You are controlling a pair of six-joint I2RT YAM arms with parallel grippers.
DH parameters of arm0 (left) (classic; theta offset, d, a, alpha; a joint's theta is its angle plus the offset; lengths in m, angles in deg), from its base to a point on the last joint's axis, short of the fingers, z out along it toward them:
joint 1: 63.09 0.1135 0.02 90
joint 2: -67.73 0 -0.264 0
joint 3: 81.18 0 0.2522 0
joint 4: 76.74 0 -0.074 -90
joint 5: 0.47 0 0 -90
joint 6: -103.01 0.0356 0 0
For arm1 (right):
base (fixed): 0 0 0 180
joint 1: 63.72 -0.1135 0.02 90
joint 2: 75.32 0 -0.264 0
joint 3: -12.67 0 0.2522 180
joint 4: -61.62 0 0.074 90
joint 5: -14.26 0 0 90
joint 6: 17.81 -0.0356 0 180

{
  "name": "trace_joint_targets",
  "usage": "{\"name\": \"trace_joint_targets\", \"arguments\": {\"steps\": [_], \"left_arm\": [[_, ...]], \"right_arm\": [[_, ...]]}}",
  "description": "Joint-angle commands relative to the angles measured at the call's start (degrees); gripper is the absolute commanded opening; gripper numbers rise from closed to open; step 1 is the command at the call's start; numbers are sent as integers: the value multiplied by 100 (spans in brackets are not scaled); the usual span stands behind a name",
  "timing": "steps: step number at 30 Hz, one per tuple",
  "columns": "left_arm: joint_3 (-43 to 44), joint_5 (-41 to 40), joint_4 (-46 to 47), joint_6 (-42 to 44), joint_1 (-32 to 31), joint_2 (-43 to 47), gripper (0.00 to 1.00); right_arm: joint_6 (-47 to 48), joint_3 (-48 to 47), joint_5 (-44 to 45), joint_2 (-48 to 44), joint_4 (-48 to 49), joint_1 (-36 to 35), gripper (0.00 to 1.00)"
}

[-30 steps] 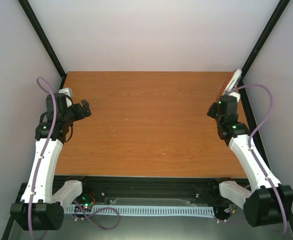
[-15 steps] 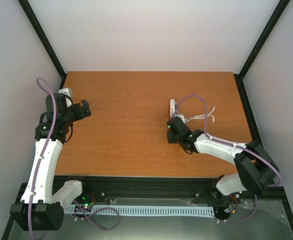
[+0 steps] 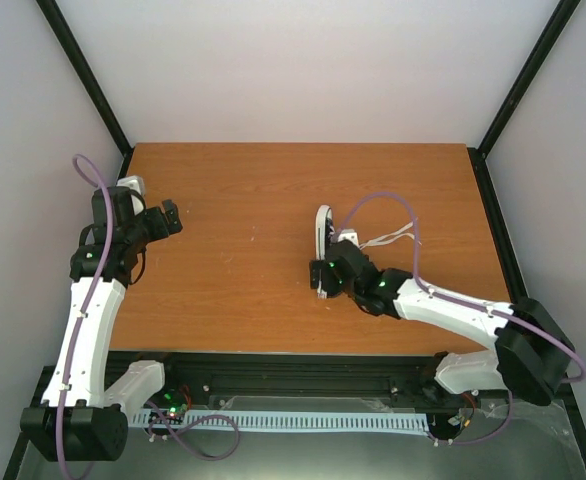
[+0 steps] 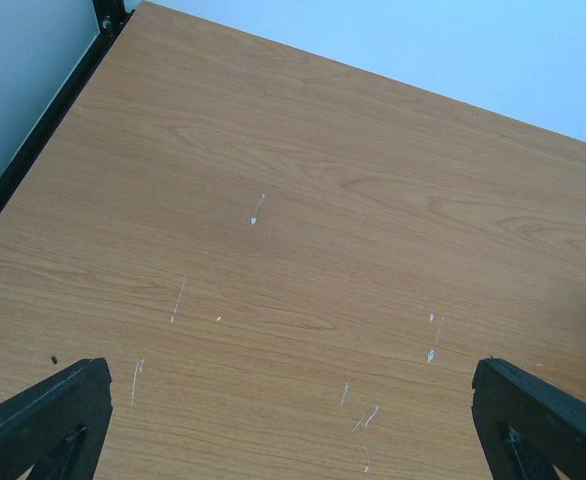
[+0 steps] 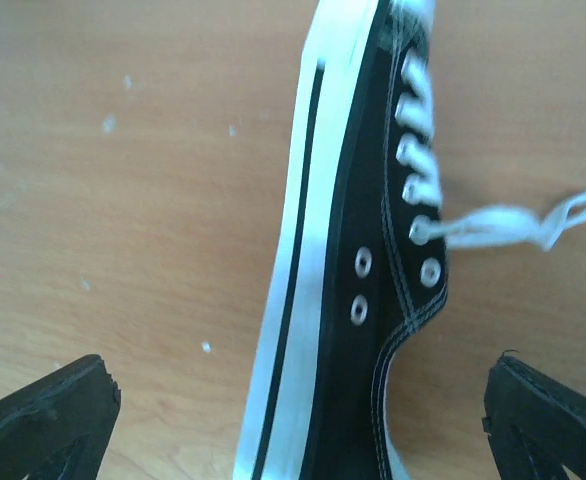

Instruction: Tie the shoes

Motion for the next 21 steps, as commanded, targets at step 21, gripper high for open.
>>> {"name": "trace_joint_targets", "arguments": {"steps": [21], "left_arm": [[17, 121, 12, 105, 18, 28, 100]], "right_arm": [[359, -791, -2077, 1686, 1360, 531, 91]]}}
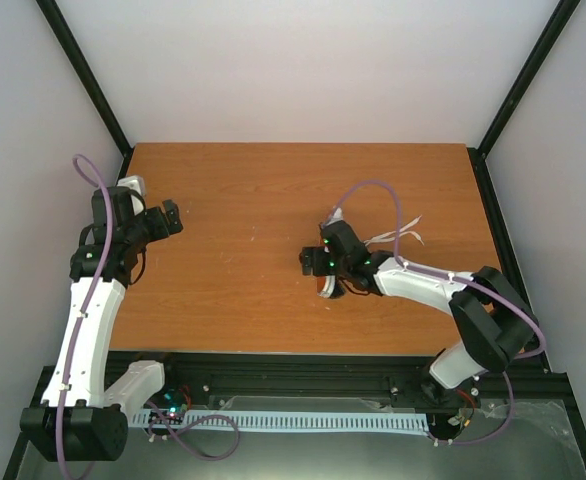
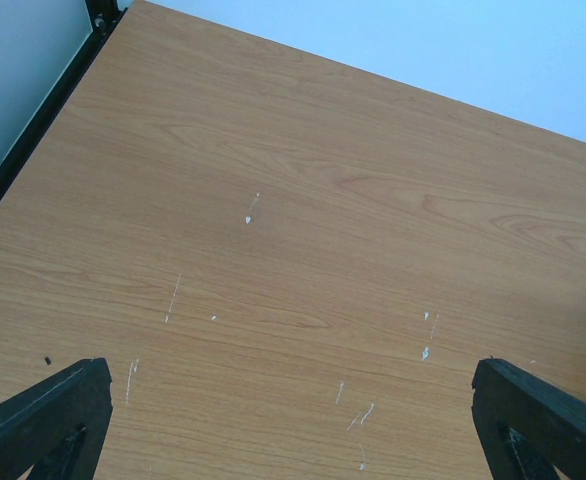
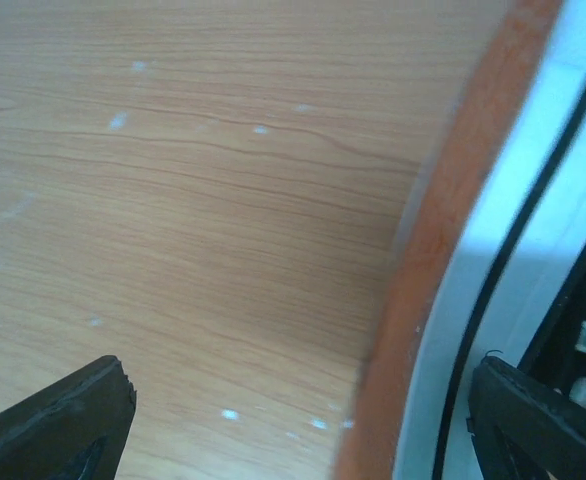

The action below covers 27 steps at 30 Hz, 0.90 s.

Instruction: Tie the shoes

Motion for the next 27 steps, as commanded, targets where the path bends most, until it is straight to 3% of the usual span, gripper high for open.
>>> {"name": "trace_joint_targets", "arguments": {"steps": [1, 9, 19, 23, 27], "left_arm": [[13, 57, 9, 105, 19, 31, 100], [17, 47, 8, 111, 20, -1, 100], [26, -37, 19, 59, 20, -6, 100], [20, 102, 46, 26, 18, -46, 100], [-131, 1130, 357, -58, 15, -86, 100]], "right_arm": [[150, -444, -665, 577, 558, -441, 91], [526, -780, -684, 471, 496, -704, 94], [516, -673, 825, -512, -174, -636, 99], [251, -310, 1282, -1139, -691, -137, 100], [-37, 143, 981, -1597, -1033, 884, 100]]}}
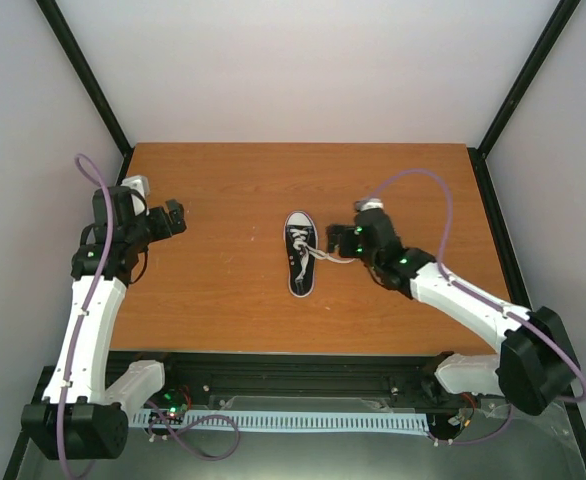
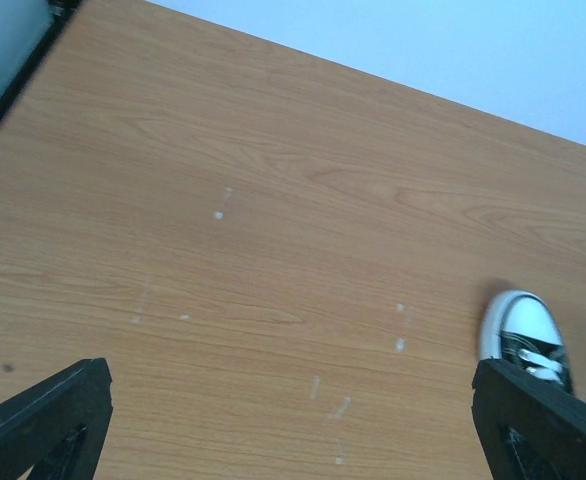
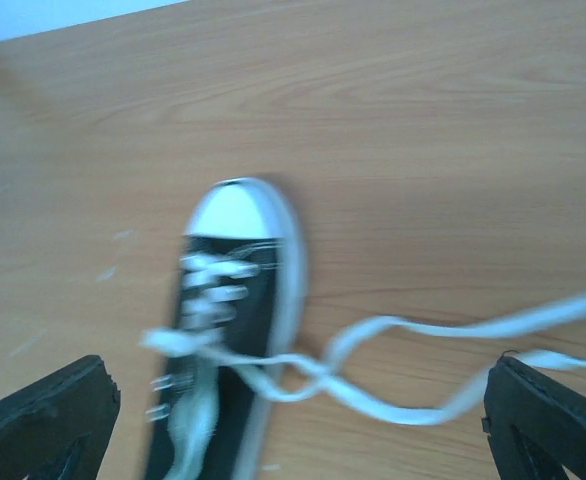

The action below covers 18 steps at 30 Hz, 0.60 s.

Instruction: Tie the shoes

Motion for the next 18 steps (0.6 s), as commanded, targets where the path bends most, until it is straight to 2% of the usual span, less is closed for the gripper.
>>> {"name": "trace_joint_targets", "arguments": {"steps": [1, 3, 5, 7, 9, 11, 18], "left_arm": [[-180, 1236, 449, -187, -9, -58, 100], [-364, 1850, 785, -527, -275, -60, 100], [-433, 1910, 909, -595, -753, -131, 100], [-168, 1890, 633, -436, -1049, -320, 100], [129, 1989, 291, -252, -1081, -500, 100], [255, 1825, 133, -53, -1081, -557, 100], [-22, 611, -94, 212, -1072, -398, 100]], "right_arm": [[-382, 461, 110, -313, -720, 1051, 100], [-398, 527, -12, -202, -843, 1481, 100], [-367, 595, -174, 8, -797, 1883, 99], [-373, 642, -509, 244, -631, 2382, 96], [-396, 631, -869, 519, -410, 2737, 93], [-343, 504, -1101, 834, -268, 2890, 87], [-247, -228, -845, 1869, -395, 2903, 77]]}}
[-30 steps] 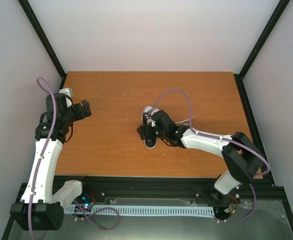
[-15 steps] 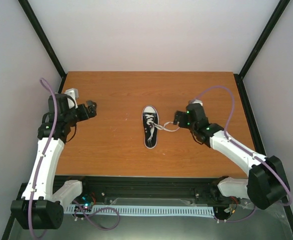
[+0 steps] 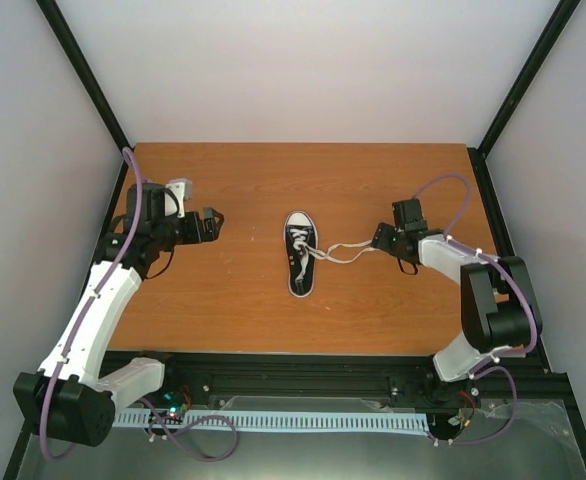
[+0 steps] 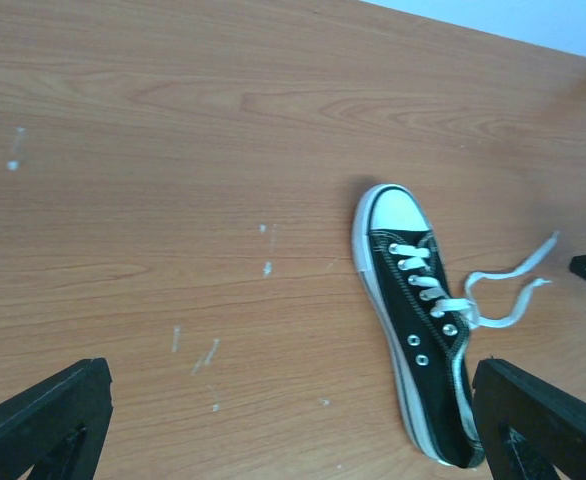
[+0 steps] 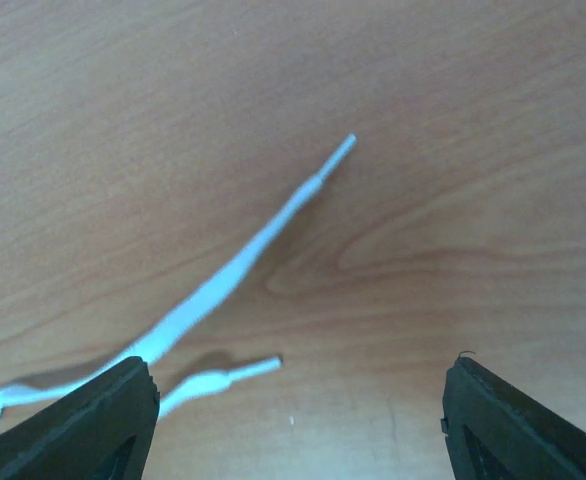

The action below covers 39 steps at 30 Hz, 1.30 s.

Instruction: Tie the shoes

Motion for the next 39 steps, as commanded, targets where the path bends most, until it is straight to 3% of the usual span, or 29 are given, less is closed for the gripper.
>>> {"name": "trace_joint_targets", "arguments": {"steps": [1, 11, 15, 19, 25, 30, 39], "left_arm": [[24, -820, -354, 278, 1, 176, 100], [-119, -1119, -214, 148, -7, 445, 100], [-356, -256, 208, -226, -63, 421, 98], [-619, -229, 608, -723, -591, 338, 98], [-1178, -372, 1837, -1771, -2145, -466, 98], [-888, -554, 2433, -2046, -3118, -1735, 88], [-313, -965, 2593, -2007, -3496, -3192, 79]], "right_arm": [[10, -498, 64, 478, 67, 6, 76], [64, -1013, -116, 1449, 221, -3, 52], [42, -1088, -349, 1643, 340, -20, 28], [20, -1102, -428, 1561, 440, -20, 3], [-11, -917, -210, 569, 412, -20, 3], [-18, -630, -145, -497, 271, -20, 3], [61, -295, -134, -1793, -57, -20, 3]]}}
